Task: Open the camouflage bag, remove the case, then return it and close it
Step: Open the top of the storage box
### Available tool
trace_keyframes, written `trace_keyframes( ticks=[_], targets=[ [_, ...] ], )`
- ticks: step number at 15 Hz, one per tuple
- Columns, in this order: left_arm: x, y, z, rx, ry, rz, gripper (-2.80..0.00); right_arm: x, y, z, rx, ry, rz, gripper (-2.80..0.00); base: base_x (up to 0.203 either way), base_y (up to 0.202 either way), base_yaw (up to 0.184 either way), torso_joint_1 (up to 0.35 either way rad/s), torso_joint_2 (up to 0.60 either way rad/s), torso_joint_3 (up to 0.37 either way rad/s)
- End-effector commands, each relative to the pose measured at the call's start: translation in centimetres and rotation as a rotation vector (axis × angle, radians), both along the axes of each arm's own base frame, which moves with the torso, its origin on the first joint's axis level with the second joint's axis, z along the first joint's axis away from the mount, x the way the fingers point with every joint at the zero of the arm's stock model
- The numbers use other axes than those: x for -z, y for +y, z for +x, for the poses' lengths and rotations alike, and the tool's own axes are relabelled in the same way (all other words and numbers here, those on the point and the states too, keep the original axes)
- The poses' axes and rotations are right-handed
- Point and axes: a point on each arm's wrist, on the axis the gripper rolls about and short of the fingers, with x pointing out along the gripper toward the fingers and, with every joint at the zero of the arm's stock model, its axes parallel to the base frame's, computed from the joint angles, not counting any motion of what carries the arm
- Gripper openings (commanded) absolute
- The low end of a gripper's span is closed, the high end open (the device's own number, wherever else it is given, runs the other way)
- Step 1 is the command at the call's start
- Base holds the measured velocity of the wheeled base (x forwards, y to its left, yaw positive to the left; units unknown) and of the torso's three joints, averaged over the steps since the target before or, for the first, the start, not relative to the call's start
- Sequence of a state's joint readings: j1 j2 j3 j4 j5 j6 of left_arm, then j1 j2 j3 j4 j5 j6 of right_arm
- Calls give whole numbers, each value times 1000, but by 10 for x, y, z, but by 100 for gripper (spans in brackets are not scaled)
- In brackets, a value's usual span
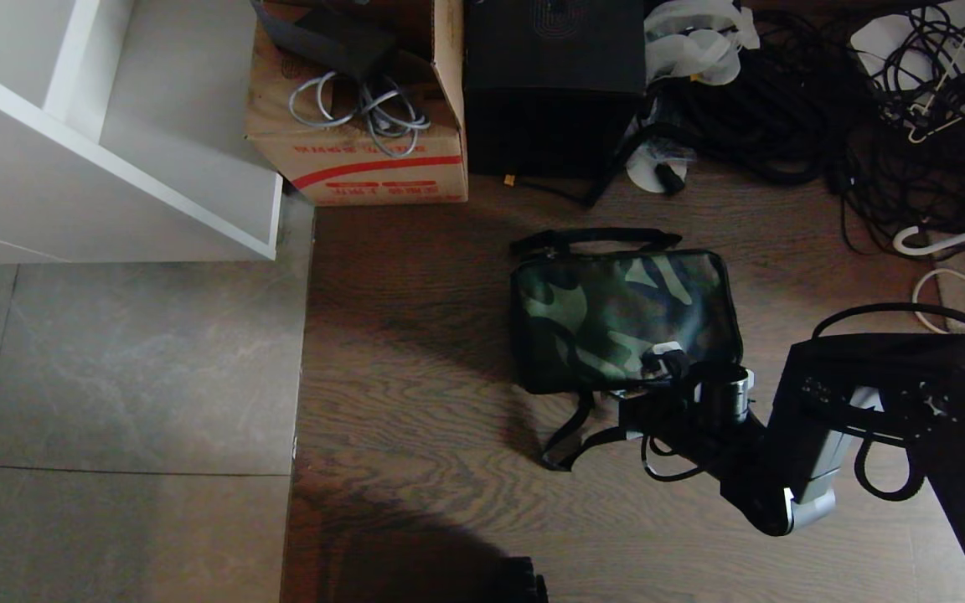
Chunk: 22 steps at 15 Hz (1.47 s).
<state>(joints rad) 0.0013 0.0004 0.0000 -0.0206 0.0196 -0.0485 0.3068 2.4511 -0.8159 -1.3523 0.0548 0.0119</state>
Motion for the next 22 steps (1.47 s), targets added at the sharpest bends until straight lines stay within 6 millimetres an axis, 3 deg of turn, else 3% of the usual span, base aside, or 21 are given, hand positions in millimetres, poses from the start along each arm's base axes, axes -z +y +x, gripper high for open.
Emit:
trace_keyframes(
  ticks=[1, 7, 11, 17, 22],
  targets=[
    [3, 0, 1, -1, 9, -1, -280, 2, 0, -1, -6, -4, 0, -280, 0, 0, 0, 0, 0, 0],
    [3, 0, 1, -1, 8, -1, -280, 0, 1, -3, -12, -9, -3, -280, 0, 0, 0, 0, 0, 0],
    [3, 0, 1, -1, 9, -1, -280, -3, -5, -15, -42, 31, -12, -280, 0, 0, 0, 0, 0, 0],
    [3, 0, 1, -1, 9, -1, -280, -40, -38, -44, -164, 106, -41, -280, 0, 0, 0, 0, 0, 0],
    [3, 0, 1, -1, 9, -1, -280, -52, -59, -44, -174, 85, -36, -280, 0, 0, 0, 0, 0, 0]
  ],
)
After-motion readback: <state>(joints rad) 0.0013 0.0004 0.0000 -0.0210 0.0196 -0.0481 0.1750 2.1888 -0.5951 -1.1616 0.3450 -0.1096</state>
